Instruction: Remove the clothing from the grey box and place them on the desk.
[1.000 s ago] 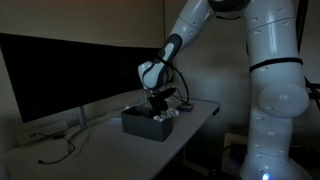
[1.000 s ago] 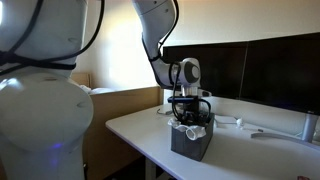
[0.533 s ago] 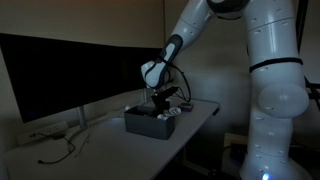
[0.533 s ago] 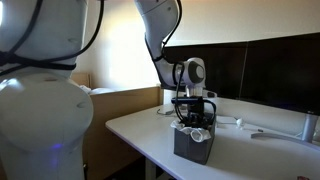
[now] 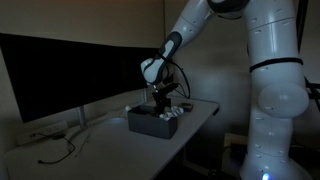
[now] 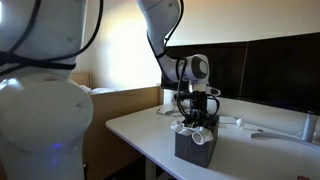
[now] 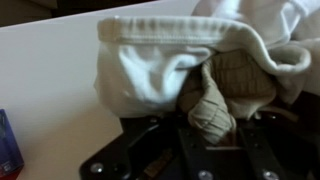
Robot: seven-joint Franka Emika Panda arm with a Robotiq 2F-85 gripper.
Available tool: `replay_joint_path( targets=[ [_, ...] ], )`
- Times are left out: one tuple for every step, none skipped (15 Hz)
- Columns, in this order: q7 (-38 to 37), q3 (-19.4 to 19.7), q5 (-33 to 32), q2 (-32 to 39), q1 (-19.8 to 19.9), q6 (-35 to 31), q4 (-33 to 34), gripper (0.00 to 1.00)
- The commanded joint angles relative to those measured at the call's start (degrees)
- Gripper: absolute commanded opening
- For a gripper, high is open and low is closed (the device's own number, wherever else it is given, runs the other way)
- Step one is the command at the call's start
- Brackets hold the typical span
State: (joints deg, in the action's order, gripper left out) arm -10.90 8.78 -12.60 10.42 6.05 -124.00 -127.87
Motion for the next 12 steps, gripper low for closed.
replay_joint_path(
  targets=[
    [2.81,-0.43,3.46,-2.57,0.45,5.15,2.96,0.13],
    [3.20,-0.52,4.39,-2.91,0.50,6.33,4.31,0.13],
    [3.70,-0.59,5.26,-3.18,0.59,7.61,5.68,0.13],
    [3.60,-0.98,6.54,-2.71,0.30,8.97,7.86,0.13],
    [3.66,-1.29,7.51,-2.23,0.06,10.60,10.10,0.13],
    [3.29,-1.45,8.01,-2.07,-0.09,11.60,12.00,0.13],
    [3.36,-1.70,8.61,-1.58,-0.23,13.54,14.70,0.13],
    [3.46,-2.00,9.20,-1.06,-0.33,15.70,17.54,0.13],
    [3.53,-2.31,9.70,-0.66,-0.38,17.72,20.08,0.13],
    [3.83,-2.64,10.34,-0.31,-0.42,20.71,23.09,0.13],
    [3.74,-2.88,10.61,-0.02,-0.47,22.95,25.62,0.13],
    [3.60,-3.07,10.76,0.05,-0.53,25.26,28.32,0.13]
  ],
)
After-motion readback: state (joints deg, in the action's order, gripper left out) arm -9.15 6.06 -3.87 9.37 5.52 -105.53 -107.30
